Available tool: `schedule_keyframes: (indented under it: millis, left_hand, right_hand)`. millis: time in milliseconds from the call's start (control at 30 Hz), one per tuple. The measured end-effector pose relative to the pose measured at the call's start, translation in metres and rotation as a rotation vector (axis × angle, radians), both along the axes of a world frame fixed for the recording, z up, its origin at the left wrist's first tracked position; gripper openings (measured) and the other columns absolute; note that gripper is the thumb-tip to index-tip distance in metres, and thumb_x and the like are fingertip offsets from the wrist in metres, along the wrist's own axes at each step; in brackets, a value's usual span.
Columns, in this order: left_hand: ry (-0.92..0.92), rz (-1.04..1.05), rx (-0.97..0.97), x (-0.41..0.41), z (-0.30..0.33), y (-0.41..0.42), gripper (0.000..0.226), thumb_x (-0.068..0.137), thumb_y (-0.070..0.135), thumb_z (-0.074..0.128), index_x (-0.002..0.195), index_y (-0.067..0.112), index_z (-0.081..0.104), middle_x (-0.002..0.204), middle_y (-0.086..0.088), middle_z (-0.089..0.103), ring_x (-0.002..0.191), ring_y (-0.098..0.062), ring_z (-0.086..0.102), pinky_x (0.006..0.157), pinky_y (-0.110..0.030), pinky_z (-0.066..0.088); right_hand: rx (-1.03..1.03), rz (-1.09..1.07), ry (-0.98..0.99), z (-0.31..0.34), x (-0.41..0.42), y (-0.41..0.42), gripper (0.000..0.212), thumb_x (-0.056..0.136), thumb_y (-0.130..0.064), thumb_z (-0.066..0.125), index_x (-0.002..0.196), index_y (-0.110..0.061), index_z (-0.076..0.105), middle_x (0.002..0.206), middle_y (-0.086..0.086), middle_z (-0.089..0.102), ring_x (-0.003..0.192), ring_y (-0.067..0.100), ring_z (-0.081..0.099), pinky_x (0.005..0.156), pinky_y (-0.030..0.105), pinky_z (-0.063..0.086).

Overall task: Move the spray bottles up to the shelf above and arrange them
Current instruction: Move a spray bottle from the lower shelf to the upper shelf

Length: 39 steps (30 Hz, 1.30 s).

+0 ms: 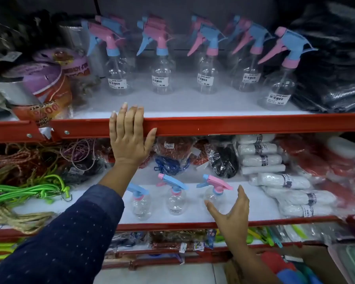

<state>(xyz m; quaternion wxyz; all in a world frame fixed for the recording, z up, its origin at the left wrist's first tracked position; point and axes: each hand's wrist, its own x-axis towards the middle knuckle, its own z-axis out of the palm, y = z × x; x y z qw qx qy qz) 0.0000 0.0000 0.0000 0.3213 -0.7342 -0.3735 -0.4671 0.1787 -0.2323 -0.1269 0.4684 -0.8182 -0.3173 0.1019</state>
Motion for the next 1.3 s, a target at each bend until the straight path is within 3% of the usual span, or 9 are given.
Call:
schedule_keyframes:
  millis: [133, 367, 700, 800, 933, 1033, 1167, 1300]
  left_hand:
    - [-0.033, 0.006, 0.072, 0.001, -0.001, 0.003, 0.050, 0.097, 0.043, 0.034, 0.130, 0.008, 0.045, 0.130, -0.008, 0.045, 0.132, -0.029, 0.035, 0.119, -0.040, 0.012]
    - [-0.020, 0.026, 0.076, 0.001, -0.002, 0.005, 0.050, 0.097, 0.043, 0.034, 0.130, 0.008, 0.045, 0.129, -0.009, 0.046, 0.131, -0.029, 0.036, 0.119, -0.040, 0.012]
    - [-0.031, 0.028, 0.031, 0.003, 0.001, 0.000, 0.049, 0.097, 0.042, 0.035, 0.131, 0.008, 0.044, 0.127, -0.012, 0.050, 0.132, -0.029, 0.034, 0.119, -0.040, 0.011]
    - [-0.032, 0.019, 0.007, 0.002, 0.001, -0.002, 0.049, 0.097, 0.042, 0.036, 0.131, 0.008, 0.043, 0.127, -0.012, 0.050, 0.133, -0.029, 0.032, 0.119, -0.040, 0.010]
    - [-0.026, 0.022, -0.009, 0.002, 0.002, -0.004, 0.048, 0.097, 0.041, 0.036, 0.130, 0.006, 0.045, 0.127, -0.012, 0.049, 0.133, -0.029, 0.033, 0.119, -0.040, 0.010]
    - [-0.024, 0.027, -0.007, 0.002, 0.003, -0.005, 0.048, 0.097, 0.041, 0.036, 0.129, 0.006, 0.045, 0.127, -0.011, 0.046, 0.132, -0.030, 0.033, 0.119, -0.041, 0.011]
    - [-0.026, 0.031, -0.010, 0.002, 0.003, -0.006, 0.048, 0.097, 0.041, 0.037, 0.128, 0.005, 0.046, 0.126, -0.012, 0.047, 0.131, -0.031, 0.035, 0.119, -0.042, 0.013]
    - [-0.037, 0.034, -0.006, 0.003, 0.004, -0.006, 0.048, 0.096, 0.040, 0.038, 0.127, 0.004, 0.049, 0.124, -0.015, 0.051, 0.129, -0.032, 0.037, 0.118, -0.042, 0.015]
  right_hand:
    - [-0.054, 0.020, 0.067, -0.013, 0.007, 0.008, 0.099, 0.062, -0.039, 0.086, 0.141, -0.009, 0.034, 0.138, 0.012, 0.044, 0.130, 0.029, 0.040, 0.103, 0.041, 0.037]
    - [-0.051, 0.094, 0.093, -0.028, 0.022, 0.021, 0.071, 0.062, -0.030, 0.087, 0.121, -0.013, 0.051, 0.112, 0.002, 0.053, 0.109, 0.024, 0.054, 0.086, 0.029, 0.040]
    - [-0.016, 0.104, 0.106, -0.020, 0.030, 0.018, 0.061, 0.059, -0.034, 0.086, 0.112, -0.019, 0.059, 0.103, 0.001, 0.064, 0.097, 0.024, 0.061, 0.086, 0.039, 0.050]
    - [0.052, 0.127, 0.088, 0.002, 0.028, 0.010, 0.059, 0.059, -0.037, 0.086, 0.110, -0.021, 0.061, 0.103, -0.002, 0.066, 0.095, 0.018, 0.061, 0.088, 0.039, 0.052]
    - [0.174, 0.203, 0.008, 0.051, 0.023, 0.001, 0.054, 0.062, -0.032, 0.086, 0.109, -0.023, 0.062, 0.102, -0.008, 0.065, 0.096, 0.009, 0.061, 0.085, 0.029, 0.052]
    - [0.246, 0.267, -0.068, 0.089, 0.021, -0.001, 0.053, 0.061, -0.039, 0.081, 0.110, -0.027, 0.063, 0.098, -0.011, 0.065, 0.093, 0.008, 0.060, 0.080, 0.023, 0.050]
    - [0.306, 0.311, -0.182, 0.140, 0.023, 0.003, 0.038, 0.059, -0.039, 0.081, 0.088, -0.041, 0.057, 0.080, -0.017, 0.055, 0.079, 0.002, 0.057, 0.069, 0.010, 0.043]
    - [0.360, 0.303, -0.217, 0.183, 0.027, 0.011, 0.044, 0.058, -0.037, 0.086, 0.097, -0.029, 0.068, 0.081, -0.011, 0.060, 0.081, 0.007, 0.059, 0.072, 0.024, 0.052]
